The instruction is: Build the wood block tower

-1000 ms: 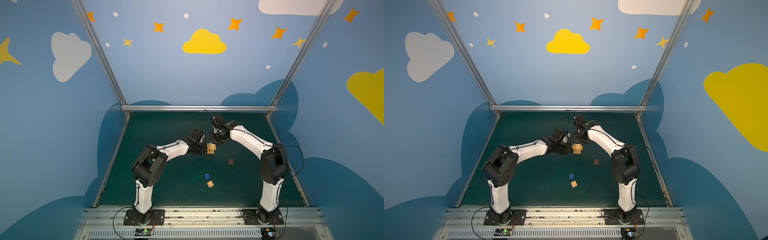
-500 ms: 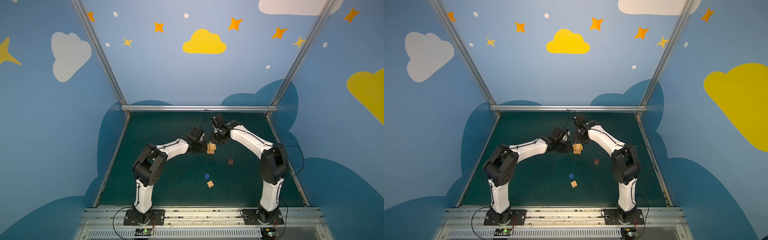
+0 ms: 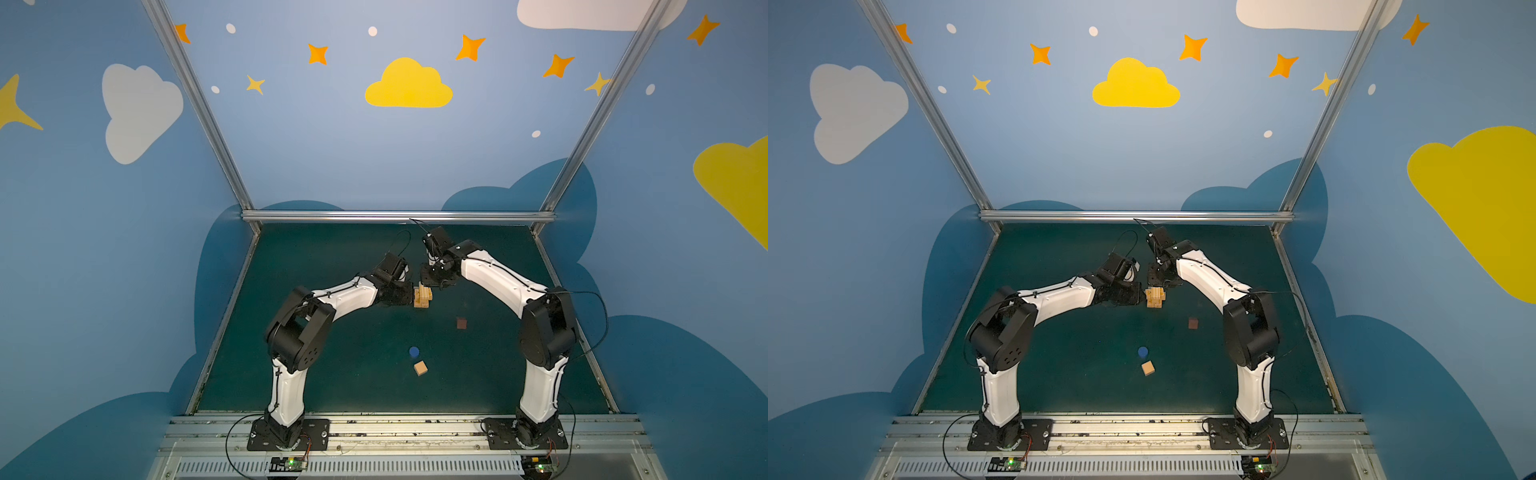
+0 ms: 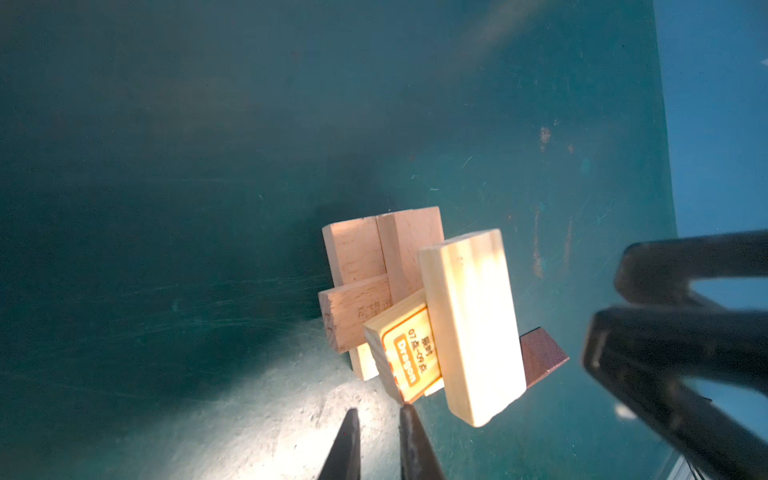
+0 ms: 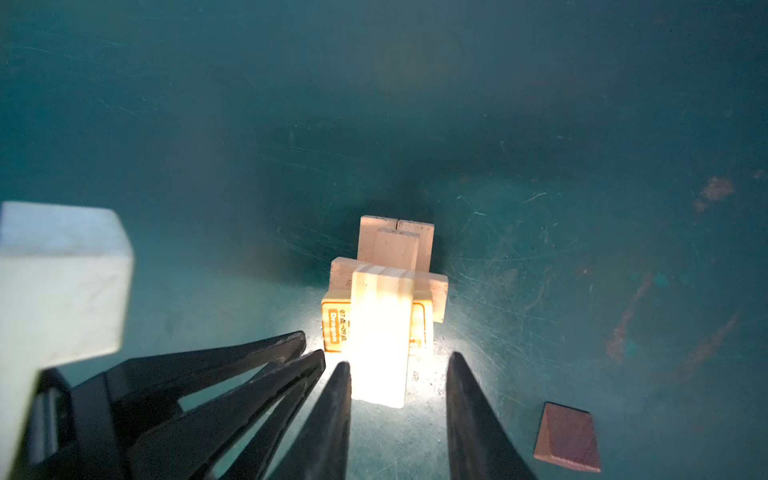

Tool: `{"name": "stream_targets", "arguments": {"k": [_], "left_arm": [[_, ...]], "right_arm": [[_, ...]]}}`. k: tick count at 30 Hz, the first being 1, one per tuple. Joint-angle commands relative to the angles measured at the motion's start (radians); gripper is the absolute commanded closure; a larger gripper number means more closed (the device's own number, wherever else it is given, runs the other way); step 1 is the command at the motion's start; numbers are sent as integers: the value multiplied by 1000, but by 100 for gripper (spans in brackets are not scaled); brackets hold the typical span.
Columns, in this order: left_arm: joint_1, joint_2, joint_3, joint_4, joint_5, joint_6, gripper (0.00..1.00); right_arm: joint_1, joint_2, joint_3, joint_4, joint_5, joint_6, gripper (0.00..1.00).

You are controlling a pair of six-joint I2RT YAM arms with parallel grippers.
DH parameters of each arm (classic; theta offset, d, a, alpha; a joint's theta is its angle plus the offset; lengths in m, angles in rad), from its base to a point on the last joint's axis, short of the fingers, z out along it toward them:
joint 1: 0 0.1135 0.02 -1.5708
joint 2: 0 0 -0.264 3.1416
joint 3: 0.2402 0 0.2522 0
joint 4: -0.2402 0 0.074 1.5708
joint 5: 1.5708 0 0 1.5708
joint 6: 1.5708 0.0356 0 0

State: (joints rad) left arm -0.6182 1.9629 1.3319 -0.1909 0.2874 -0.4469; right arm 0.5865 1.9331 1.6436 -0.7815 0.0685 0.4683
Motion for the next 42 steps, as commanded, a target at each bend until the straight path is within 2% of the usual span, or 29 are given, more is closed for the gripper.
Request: {"name": "stream_targets", "arguments": {"k": [1, 16, 27, 32, 35, 41, 42], "left_arm": [[5, 24, 30, -4, 12, -1, 80], [9, -25, 30, -7, 5, 0, 79], [8, -151, -33, -18, -29, -3, 77], [8, -262, -97, -34, -62, 8, 74], [8, -343, -135, -60, -70, 25, 67], [5, -556, -197, -145, -69, 70, 52], [4, -597, -210, -150, -102, 80, 49]], "right_arm": [[-5, 3, 8, -4, 7, -5, 67], [-2, -35, 33, -35, 27, 0, 65], [45, -173, -22, -67, 102, 24, 64], [98, -300, -115, -44, 135, 22, 63], [144, -382, -194, -26, 132, -7, 63], [218, -567, -450, 83, 23, -13, 64], [227, -593, -489, 102, 6, -3, 64]]}}
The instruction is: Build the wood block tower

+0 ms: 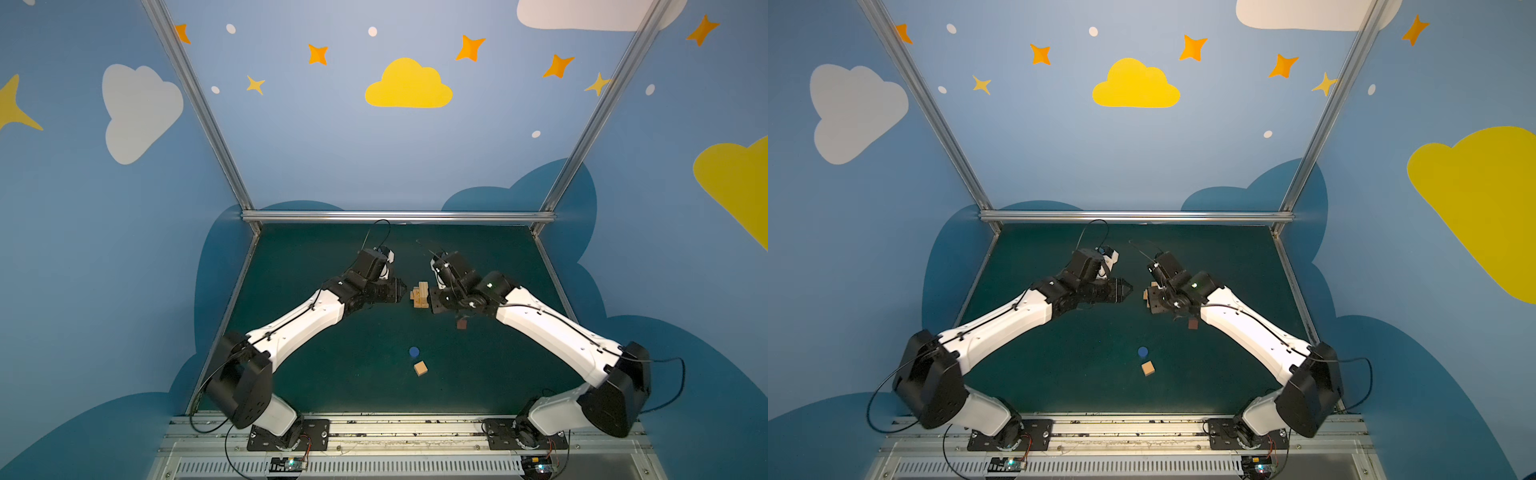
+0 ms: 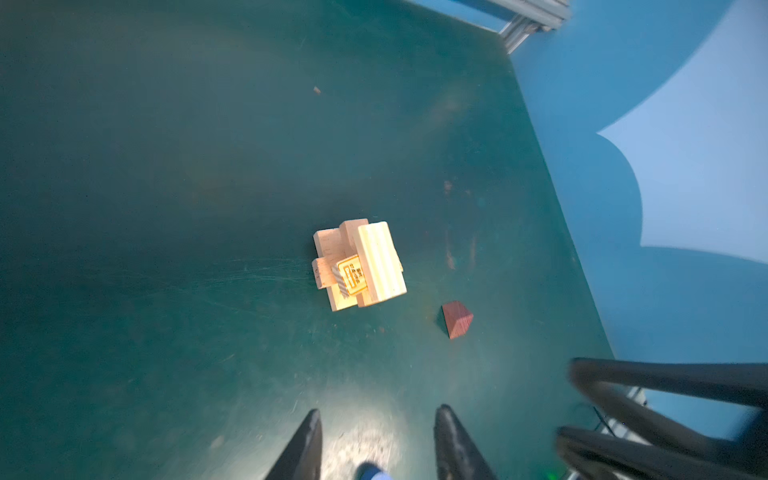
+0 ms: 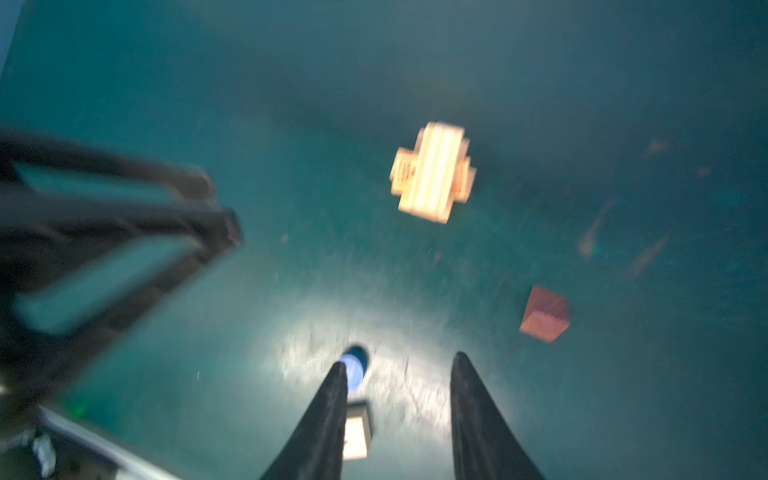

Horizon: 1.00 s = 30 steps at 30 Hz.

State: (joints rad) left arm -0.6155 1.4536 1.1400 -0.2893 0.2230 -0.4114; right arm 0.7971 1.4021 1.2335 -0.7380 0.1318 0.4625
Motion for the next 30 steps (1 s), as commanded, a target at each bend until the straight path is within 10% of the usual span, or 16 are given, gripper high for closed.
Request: {"name": "stream_targets", "arguments": {"k": [1, 15, 30], "left_arm": [[2, -131, -35, -60, -43, 61, 46], [4, -639, -383, -74, -146, 501, 0], [28, -566, -333, -150, -109, 550, 0]], "right_arm": [[28, -86, -120, 77, -74, 16, 65], [271, -42, -322, 140, -36, 114, 65], [331, 98, -319, 162, -6, 197, 63]]}}
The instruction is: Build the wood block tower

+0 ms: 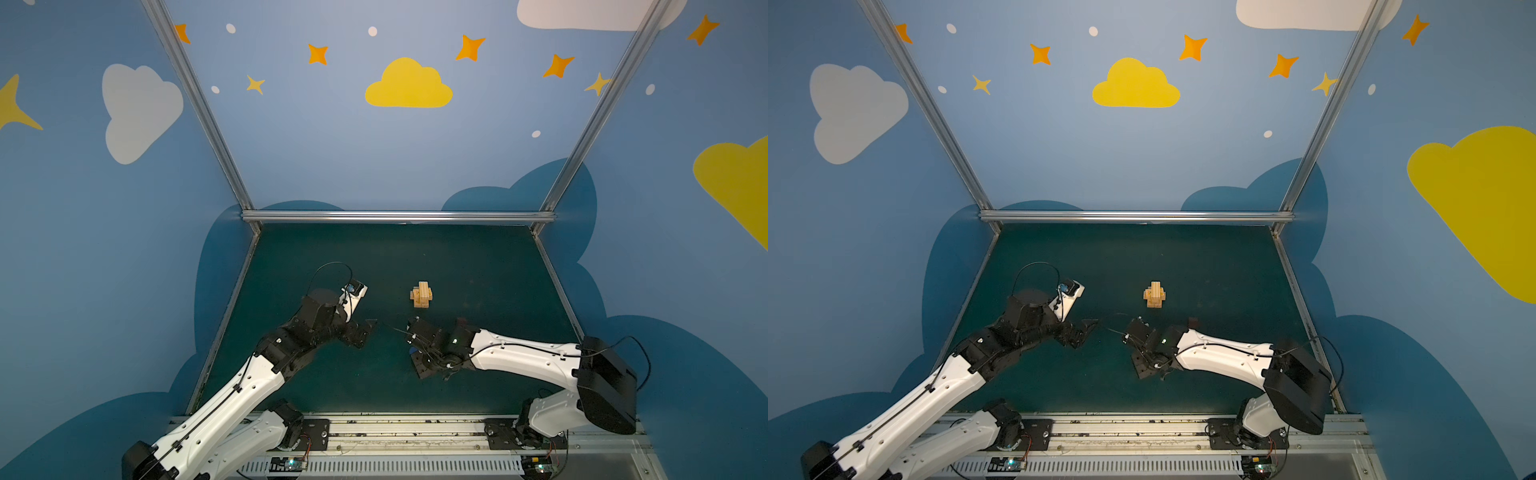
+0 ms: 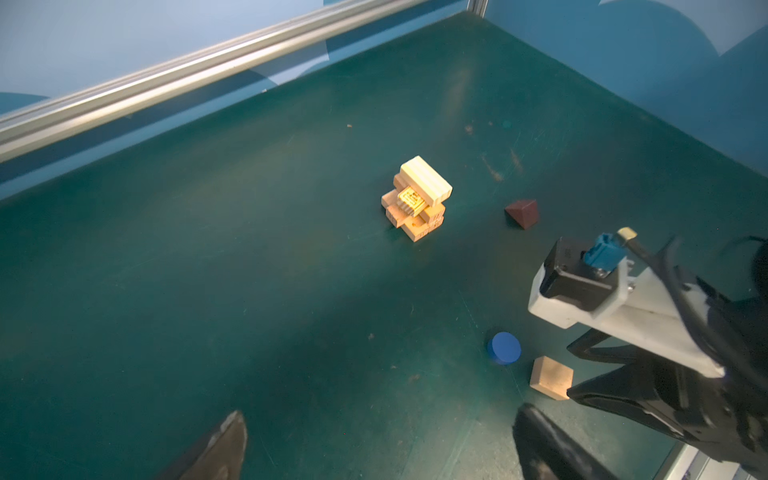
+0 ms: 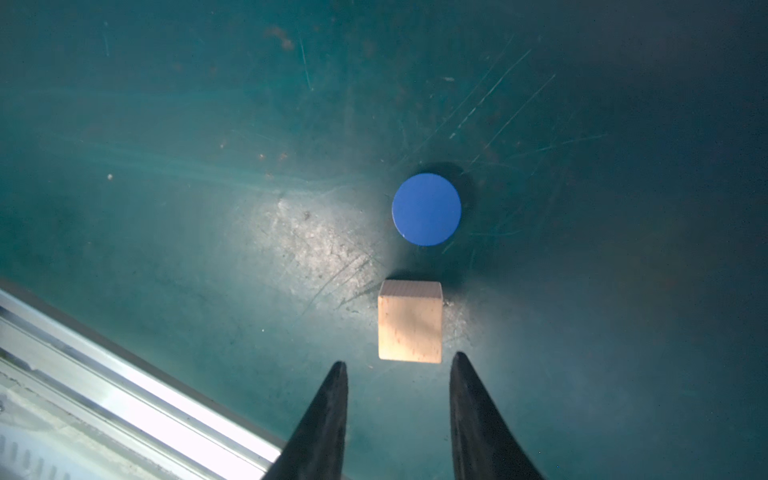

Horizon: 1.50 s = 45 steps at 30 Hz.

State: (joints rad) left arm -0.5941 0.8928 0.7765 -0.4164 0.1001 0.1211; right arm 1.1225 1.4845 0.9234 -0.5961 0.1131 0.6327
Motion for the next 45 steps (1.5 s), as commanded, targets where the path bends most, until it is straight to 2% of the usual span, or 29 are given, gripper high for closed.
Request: {"name": "stream_targets", "arguments": {"k": [1, 17, 39, 45], "left_arm": [[7, -10, 28, -17, 19, 14, 0], [26, -59, 6, 37, -9, -11, 0], [43, -55, 11, 37, -12, -33, 0], [46, -58, 12, 37, -13, -35, 0]], "right_arm": [[6, 21, -9, 22, 11, 30, 63], [12, 86, 14, -18, 41, 70, 58], [13, 138, 37, -24, 40, 94, 70], [12, 149, 40, -34, 39, 99, 70]]}}
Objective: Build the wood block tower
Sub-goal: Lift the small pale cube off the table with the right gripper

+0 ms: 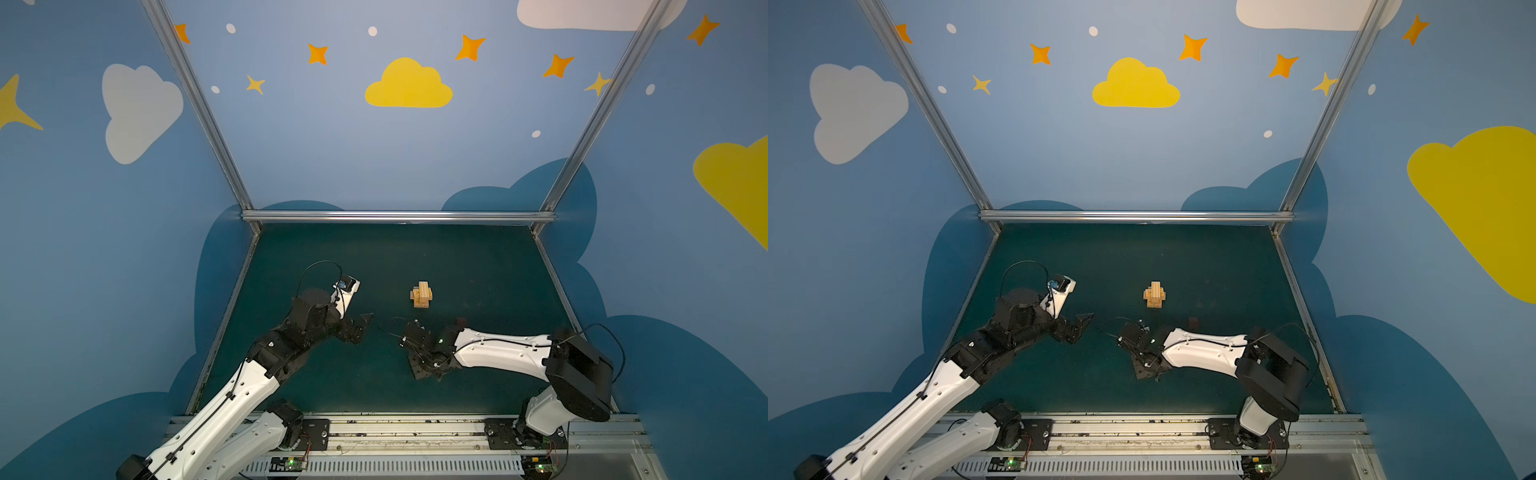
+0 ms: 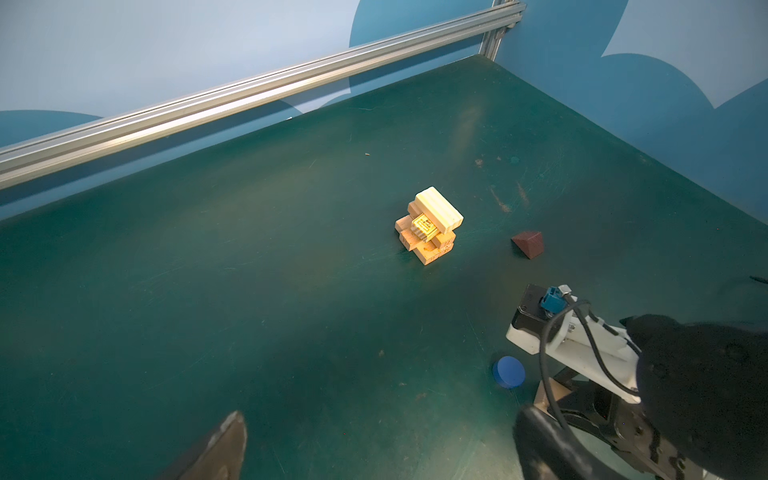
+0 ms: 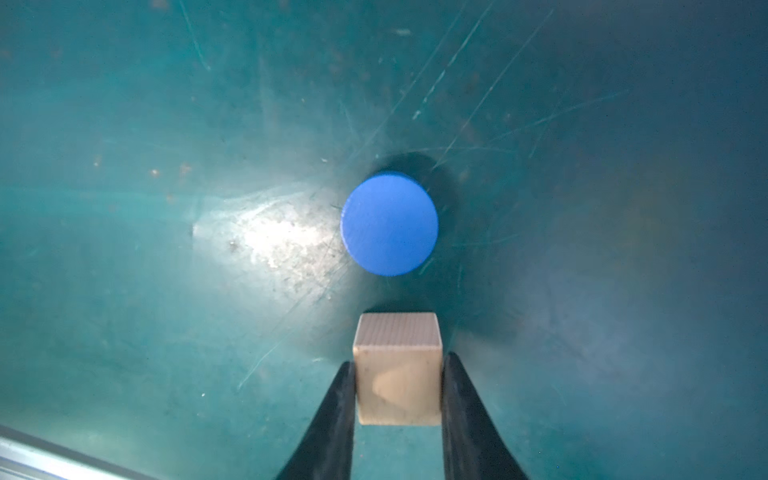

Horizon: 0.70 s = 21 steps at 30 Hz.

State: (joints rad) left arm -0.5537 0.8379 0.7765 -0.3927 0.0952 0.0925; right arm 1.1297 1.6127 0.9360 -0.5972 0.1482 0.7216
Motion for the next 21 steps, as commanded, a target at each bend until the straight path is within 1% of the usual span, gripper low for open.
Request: {"name": "stream_targets", "arguments": {"k": [1, 4, 8, 13, 17, 19, 21], "left_arm": [[6, -3, 12, 14, -8, -8, 0], [6, -3, 12, 12, -6, -8, 0], [5, -2, 13, 12, -5, -9, 0], [7, -3, 10, 14, -13, -11, 0], [10, 0, 16, 15, -10, -14, 0], [14, 1, 15, 16, -8, -15, 0], [15, -1, 14, 18, -7, -16, 0]], "right_arm": [[4, 22, 27, -35, 3, 10, 71], [4, 23, 26, -31, -1, 10, 75], [4, 24, 29, -35, -1, 13, 77], [4, 33, 31, -42, 2, 19, 77], [3, 50, 47, -73, 15, 19, 71], [3, 55, 53, -79, 16, 15, 71], [1, 51, 52, -74, 10, 13, 76]]}}
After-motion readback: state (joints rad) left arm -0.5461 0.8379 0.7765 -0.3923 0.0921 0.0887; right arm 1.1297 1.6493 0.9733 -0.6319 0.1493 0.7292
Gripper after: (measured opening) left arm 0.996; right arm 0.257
